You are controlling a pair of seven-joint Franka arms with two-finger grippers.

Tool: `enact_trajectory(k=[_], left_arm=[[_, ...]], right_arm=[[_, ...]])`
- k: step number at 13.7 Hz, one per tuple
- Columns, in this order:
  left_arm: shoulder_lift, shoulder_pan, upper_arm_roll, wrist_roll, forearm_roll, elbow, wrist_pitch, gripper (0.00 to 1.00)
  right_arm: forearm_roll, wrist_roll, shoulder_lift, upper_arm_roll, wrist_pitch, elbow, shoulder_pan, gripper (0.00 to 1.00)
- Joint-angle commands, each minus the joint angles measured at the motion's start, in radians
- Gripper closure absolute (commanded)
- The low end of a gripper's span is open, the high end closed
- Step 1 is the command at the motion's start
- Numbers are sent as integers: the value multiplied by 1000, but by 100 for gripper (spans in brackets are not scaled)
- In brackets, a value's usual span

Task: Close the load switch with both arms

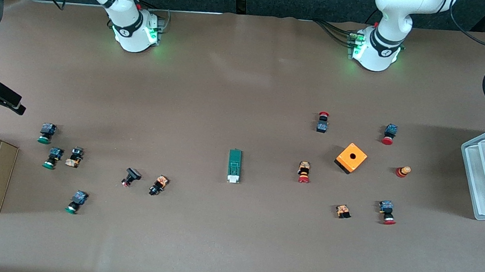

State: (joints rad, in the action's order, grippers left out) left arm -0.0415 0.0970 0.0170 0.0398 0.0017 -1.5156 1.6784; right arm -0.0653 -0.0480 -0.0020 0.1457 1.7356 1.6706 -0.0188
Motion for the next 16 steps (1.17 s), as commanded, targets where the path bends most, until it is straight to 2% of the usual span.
enact_trajectory(k=[1,5,16], left_arm=[[5,4,0,-23,-14,3,-14,0],[6,6,-2,-28,0,2,-57,0],[6,7,-2,-15,-8,3,-72,0]], right_arm=[[25,-6,5,3,2,-15,-6,1],[25,-6,5,3,2,-15,-7,1],[24,-4,5,3,2,-15,-7,1]])
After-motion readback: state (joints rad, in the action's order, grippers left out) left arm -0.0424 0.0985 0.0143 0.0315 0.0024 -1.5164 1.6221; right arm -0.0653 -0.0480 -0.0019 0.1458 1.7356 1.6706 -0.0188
